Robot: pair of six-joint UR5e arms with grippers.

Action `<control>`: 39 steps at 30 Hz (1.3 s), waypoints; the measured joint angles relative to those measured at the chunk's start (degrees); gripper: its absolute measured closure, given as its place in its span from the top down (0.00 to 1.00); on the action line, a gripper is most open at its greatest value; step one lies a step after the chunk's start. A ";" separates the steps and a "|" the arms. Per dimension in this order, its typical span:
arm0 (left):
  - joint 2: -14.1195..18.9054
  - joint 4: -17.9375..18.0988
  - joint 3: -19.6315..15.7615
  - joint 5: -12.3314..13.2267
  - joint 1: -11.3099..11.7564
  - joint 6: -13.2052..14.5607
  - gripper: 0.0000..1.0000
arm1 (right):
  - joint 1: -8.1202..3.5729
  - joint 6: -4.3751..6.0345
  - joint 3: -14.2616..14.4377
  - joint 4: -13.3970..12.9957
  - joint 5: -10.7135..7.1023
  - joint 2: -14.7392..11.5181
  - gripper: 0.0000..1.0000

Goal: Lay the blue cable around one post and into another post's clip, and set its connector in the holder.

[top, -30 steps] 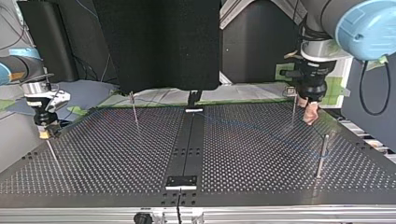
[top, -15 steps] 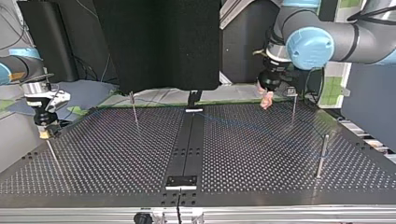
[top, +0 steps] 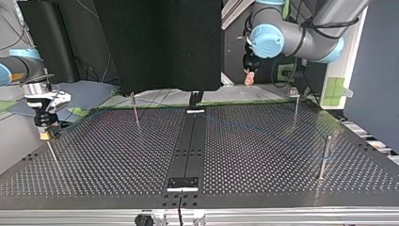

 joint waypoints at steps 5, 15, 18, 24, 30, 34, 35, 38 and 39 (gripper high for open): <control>-3.12 3.09 -3.12 -3.09 -3.12 -2.37 0.99 | 0.01 0.00 0.00 0.01 0.00 0.00 1.00; -7.35 8.61 -8.63 -5.50 -8.63 -4.49 0.99 | 0.00 0.00 0.00 0.00 0.00 0.00 1.00; -7.48 10.13 -10.16 -6.21 -9.60 -4.73 0.99 | 0.00 0.00 0.00 0.00 0.00 0.00 1.00; -7.49 13.22 -13.22 -6.99 -9.46 -5.83 0.99 | 0.00 0.00 0.00 0.00 0.00 0.00 1.00; -7.51 16.88 -15.40 -7.02 -9.10 -8.65 0.99 | 0.00 0.00 0.00 0.00 0.00 0.00 1.00; -7.51 19.57 -15.59 -7.01 -8.85 -10.82 0.99 | 0.00 0.00 0.00 0.00 0.00 0.00 1.00; -7.51 20.16 -15.60 -7.02 -8.80 -11.07 0.99 | 0.00 0.00 0.00 0.00 0.00 0.00 1.00; -7.51 21.84 -15.61 -7.04 -8.63 -11.52 0.99 | 0.00 0.00 0.00 0.00 0.00 0.00 1.00; -7.51 22.28 -15.61 -7.05 -8.58 -11.58 0.99 | 0.00 0.00 0.00 0.00 0.00 0.00 1.00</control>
